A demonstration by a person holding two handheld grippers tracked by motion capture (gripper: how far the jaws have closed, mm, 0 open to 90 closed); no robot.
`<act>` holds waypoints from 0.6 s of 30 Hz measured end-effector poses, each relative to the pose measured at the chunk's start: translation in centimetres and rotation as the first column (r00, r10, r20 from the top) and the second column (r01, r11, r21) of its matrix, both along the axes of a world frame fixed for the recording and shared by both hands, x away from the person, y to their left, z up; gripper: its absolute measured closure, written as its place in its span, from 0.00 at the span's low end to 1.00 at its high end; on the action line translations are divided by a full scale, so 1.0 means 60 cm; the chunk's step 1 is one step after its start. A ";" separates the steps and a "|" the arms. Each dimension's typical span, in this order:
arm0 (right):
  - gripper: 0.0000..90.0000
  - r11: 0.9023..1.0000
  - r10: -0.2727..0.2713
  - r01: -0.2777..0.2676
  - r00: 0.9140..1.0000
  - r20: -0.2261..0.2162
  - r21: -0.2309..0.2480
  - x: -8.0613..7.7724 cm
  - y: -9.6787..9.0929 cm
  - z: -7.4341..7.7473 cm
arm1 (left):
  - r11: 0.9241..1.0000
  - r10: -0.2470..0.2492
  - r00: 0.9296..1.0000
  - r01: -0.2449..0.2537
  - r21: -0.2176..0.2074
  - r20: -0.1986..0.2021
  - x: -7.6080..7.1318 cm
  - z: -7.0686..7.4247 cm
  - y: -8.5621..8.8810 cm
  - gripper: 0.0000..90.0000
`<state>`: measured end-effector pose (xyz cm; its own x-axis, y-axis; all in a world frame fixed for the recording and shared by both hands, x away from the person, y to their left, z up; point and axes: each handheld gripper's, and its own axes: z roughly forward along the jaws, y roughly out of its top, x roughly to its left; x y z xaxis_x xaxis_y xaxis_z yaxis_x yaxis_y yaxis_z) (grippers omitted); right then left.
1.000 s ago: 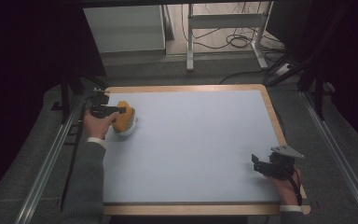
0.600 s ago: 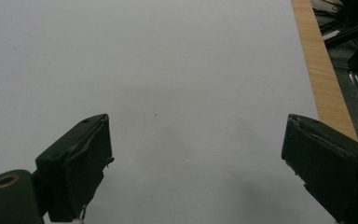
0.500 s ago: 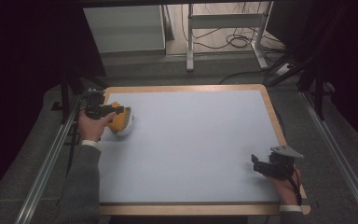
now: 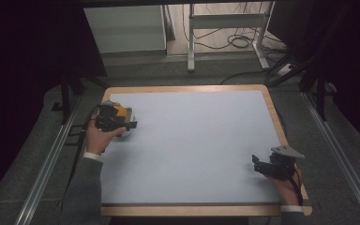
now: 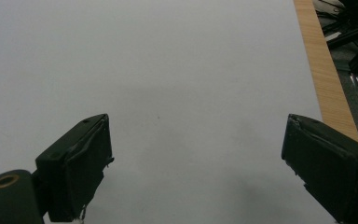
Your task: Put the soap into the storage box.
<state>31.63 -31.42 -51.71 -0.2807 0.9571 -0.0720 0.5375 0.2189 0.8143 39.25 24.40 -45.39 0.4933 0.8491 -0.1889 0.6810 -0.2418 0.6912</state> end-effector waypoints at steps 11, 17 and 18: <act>0.09 1.000 0.006 -0.006 1.000 0.004 -0.004 -0.001 0.002 0.000 | 0.997 -0.083 0.996 0.083 -0.008 0.031 -0.053 -0.028 -0.026 0.37; 0.09 1.000 0.007 -0.007 1.000 0.004 -0.005 -0.001 0.003 0.000 | 0.994 -0.111 0.993 0.111 -0.019 0.034 -0.080 -0.048 -0.034 0.37; 0.09 1.000 0.008 -0.007 1.000 0.004 -0.006 -0.001 0.003 0.000 | 0.993 -0.113 0.993 0.114 -0.022 0.036 -0.084 -0.051 -0.035 0.37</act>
